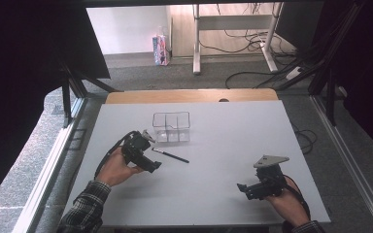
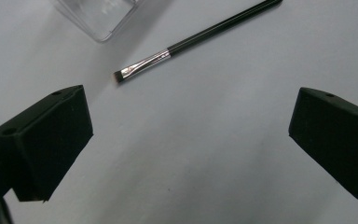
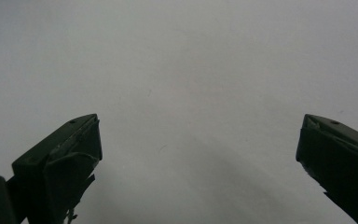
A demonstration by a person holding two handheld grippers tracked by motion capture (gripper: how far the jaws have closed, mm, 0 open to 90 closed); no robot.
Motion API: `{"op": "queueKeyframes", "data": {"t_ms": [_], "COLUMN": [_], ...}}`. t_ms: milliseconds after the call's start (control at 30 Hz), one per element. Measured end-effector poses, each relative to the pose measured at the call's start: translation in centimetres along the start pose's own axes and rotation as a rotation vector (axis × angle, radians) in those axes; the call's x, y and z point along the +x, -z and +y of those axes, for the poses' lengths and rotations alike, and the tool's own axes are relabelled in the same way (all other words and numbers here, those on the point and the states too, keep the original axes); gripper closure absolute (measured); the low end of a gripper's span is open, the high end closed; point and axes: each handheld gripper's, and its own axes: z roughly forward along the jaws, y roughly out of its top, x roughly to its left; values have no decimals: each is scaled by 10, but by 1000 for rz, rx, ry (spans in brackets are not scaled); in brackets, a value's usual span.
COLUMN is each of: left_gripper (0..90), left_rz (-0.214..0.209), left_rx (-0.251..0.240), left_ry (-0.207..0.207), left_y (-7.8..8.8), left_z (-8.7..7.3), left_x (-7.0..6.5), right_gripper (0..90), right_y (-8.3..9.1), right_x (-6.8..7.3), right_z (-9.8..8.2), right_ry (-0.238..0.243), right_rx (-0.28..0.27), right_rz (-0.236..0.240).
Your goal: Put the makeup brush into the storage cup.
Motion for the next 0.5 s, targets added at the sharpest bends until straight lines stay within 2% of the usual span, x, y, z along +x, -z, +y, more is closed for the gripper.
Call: {"op": "queueKeyframes", "data": {"t_ms": [500], "left_gripper": [30], "left_rz": [-51], "left_rx": [26], "left_ry": [-40], "left_y": [-17], "left_z": [23], "left_x": [-2], "right_gripper": [0], "right_y": [0], "right_x": [1], "right_z": [0], "right_ry": [4], "right_rx": [19], "right_rz": [4]}}
